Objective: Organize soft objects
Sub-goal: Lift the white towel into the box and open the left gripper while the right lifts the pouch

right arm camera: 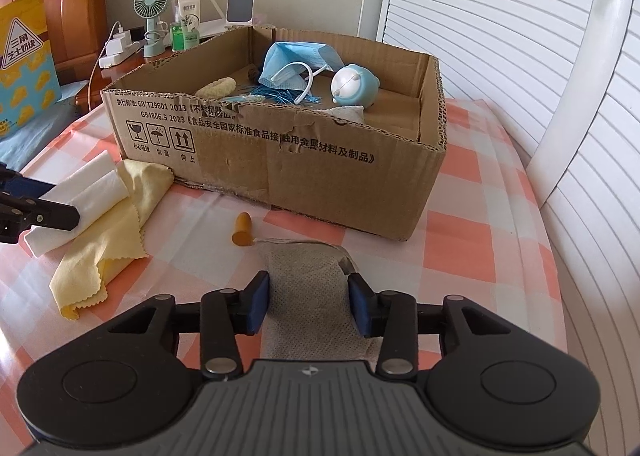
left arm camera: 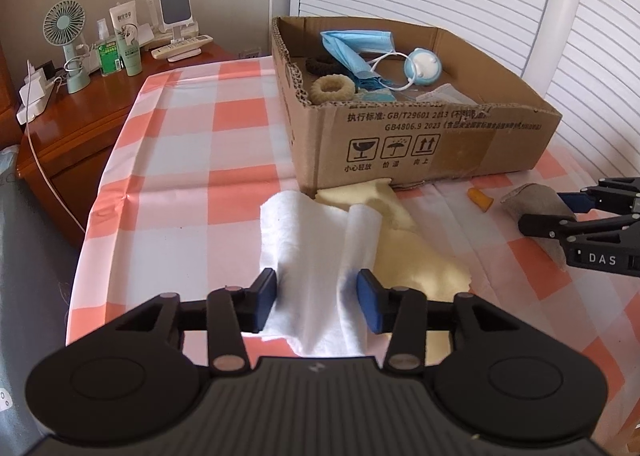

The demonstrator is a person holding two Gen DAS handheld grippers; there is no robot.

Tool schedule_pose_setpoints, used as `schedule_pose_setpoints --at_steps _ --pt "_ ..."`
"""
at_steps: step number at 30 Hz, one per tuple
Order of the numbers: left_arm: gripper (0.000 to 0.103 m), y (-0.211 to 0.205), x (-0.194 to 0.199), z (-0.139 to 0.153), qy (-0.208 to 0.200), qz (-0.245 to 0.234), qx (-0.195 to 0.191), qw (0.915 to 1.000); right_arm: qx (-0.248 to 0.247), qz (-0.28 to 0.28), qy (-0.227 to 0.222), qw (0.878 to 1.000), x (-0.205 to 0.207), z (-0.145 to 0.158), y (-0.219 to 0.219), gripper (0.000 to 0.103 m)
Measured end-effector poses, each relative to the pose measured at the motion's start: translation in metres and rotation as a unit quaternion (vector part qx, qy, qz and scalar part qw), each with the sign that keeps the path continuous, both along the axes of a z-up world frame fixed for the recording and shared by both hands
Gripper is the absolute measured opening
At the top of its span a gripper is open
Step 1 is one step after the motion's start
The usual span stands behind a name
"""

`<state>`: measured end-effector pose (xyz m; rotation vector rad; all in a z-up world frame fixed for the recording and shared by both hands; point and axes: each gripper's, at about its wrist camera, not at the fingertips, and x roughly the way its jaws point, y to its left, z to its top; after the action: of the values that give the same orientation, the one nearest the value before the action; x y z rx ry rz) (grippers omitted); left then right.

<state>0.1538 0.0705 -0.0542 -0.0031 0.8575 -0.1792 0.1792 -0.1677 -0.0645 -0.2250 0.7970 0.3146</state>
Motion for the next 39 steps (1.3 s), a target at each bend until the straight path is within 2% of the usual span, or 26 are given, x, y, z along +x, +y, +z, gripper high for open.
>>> schedule_pose_setpoints --at_steps 4,8,11,18,26,30,36,39 --pt "0.051 -0.003 0.004 -0.004 0.005 -0.010 0.002 0.9999 -0.001 0.000 0.002 1.000 0.003 -0.002 0.001 0.054" --pt "0.050 -0.009 0.003 -0.005 0.003 -0.023 0.015 0.9996 0.004 0.001 0.004 1.000 0.005 -0.002 0.000 0.051" --pt "0.034 -0.009 0.002 -0.003 0.004 -0.030 0.009 0.9995 0.001 0.002 0.002 1.000 0.003 -0.001 0.001 0.043" --pt "0.017 -0.008 -0.001 0.006 0.005 -0.043 0.011 0.9990 0.006 0.002 0.000 1.000 -0.002 0.006 -0.003 0.037" --pt "0.016 -0.004 -0.011 0.029 0.001 -0.063 0.009 0.9980 0.009 0.012 -0.017 1.000 -0.015 0.028 -0.008 0.037" --pt "0.016 -0.008 -0.017 0.045 -0.006 -0.083 0.019 0.9963 0.013 0.019 -0.019 1.000 -0.022 0.041 -0.011 0.037" --pt "0.016 -0.015 -0.018 0.077 -0.027 -0.112 0.011 0.9933 0.013 0.034 -0.033 0.999 -0.031 0.061 -0.015 0.037" --pt "0.016 -0.022 -0.012 0.095 -0.051 -0.124 0.010 0.9910 0.020 0.038 -0.042 0.998 -0.033 0.073 -0.017 0.037"
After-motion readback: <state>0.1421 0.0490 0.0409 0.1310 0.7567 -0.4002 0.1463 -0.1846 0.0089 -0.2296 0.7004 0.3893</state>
